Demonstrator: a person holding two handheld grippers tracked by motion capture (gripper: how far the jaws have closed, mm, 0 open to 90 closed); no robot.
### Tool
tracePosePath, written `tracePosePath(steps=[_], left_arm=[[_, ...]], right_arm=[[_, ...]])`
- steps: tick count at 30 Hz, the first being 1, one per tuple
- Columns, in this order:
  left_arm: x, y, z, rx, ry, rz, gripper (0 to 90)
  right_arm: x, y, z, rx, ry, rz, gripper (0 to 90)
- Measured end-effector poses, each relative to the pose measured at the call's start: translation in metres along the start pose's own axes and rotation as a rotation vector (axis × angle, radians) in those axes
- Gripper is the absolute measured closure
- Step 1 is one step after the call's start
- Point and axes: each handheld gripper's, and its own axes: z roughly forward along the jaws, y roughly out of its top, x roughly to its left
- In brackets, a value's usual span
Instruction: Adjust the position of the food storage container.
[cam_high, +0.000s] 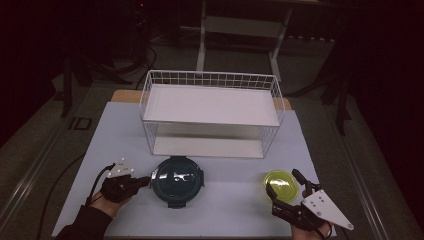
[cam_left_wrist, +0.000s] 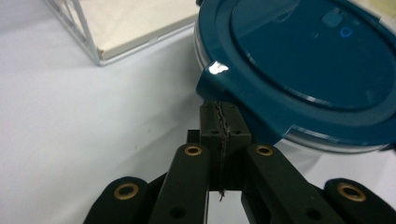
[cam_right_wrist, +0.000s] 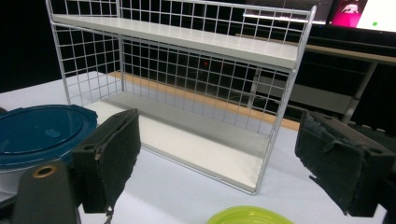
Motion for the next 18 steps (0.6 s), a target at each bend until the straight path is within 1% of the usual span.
tracePosePath(steps=[2, 7, 10, 11, 13, 14, 16, 18], left_arm=[[-0.001, 0.003, 0.001, 0.004, 0.008, 0.008, 89.1], [0.000, 0.005, 0.004, 0.009, 0.009, 0.004, 89.1], [-0.001, 0.007, 0.006, 0.014, 0.007, 0.006, 89.1], [-0.002, 0.009, 0.007, 0.016, 0.001, 0.005, 89.1], [-0.003, 0.009, 0.008, 0.015, -0.001, 0.003, 89.0], [-0.004, 0.009, 0.008, 0.015, -0.003, 0.004, 89.0], [-0.006, 0.010, 0.009, 0.014, -0.007, 0.005, 89.0], [-0.007, 0.011, 0.010, 0.017, -0.007, 0.009, 89.0]], right_arm=[[0.000, -0.001, 0.001, 0.010, 0.007, 0.006, 13.9], [0.001, -0.001, 0.003, 0.021, 0.015, 0.004, 14.5], [0.002, -0.002, 0.004, 0.026, 0.021, 0.006, 14.4], [0.001, -0.003, 0.006, 0.032, 0.031, 0.000, 14.3], [0.002, -0.004, 0.008, 0.031, 0.049, -0.014, 14.1], [0.002, -0.004, 0.009, 0.033, 0.058, -0.014, 14.2], [0.003, -0.005, 0.010, 0.032, 0.060, -0.015, 14.4], [0.003, -0.005, 0.011, 0.019, 0.066, -0.012, 17.4]])
